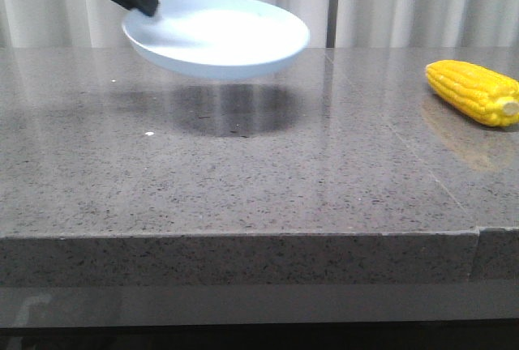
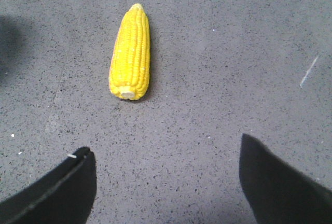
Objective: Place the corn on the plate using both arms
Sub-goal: 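Lift the plate with the left gripper and carry it toward table center, then set the plate down, open the left gripper and withdraw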
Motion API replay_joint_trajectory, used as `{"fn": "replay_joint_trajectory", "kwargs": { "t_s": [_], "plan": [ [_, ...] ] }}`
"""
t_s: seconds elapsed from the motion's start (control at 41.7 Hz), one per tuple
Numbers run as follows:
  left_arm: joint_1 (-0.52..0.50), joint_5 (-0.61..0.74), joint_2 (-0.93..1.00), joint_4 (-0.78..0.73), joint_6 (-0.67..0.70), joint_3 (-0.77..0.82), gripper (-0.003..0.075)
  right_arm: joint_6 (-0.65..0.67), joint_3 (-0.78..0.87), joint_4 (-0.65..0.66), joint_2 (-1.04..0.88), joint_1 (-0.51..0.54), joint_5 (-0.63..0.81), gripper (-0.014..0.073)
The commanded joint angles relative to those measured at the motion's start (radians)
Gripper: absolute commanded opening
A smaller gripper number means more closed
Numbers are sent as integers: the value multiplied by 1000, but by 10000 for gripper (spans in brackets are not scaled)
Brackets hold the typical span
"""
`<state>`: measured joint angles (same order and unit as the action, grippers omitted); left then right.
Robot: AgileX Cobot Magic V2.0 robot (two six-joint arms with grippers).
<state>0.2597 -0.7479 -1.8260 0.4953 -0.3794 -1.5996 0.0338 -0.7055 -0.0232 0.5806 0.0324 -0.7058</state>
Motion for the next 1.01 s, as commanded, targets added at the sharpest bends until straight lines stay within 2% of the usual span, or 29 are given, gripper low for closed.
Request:
{"fn": "replay_joint_trajectory", "kwargs": {
  "t_s": [0.0,0.384,0.432,0.504,0.624,0.696,0.768,0.888,0.984],
  "plan": [
    [28,56,8,36,0,-27,-20,-1,-35,-3,10,-5,66,594],
    [28,47,-66,25,0,-27,-11,-1,-35,-3,10,-5,66,594],
    [28,47,-66,25,0,-27,17,-1,-35,-3,10,-5,66,594],
    [28,41,-66,25,0,-29,113,-1,-35,-3,10,-5,66,594],
    [28,32,-66,11,0,-39,376,-1,-35,-3,10,-5,66,594],
    [28,11,-60,-11,0,-59,484,-1,-35,-3,10,-5,66,594],
    [28,-7,-39,-29,0,-74,524,-1,-35,-3,10,-5,66,594],
    [35,-18,34,-72,10,-77,522,-1,-35,-3,10,-5,66,594],
    [71,-51,98,-166,41,-77,520,-1,-35,-3,10,-5,66,594]
  ]
}}
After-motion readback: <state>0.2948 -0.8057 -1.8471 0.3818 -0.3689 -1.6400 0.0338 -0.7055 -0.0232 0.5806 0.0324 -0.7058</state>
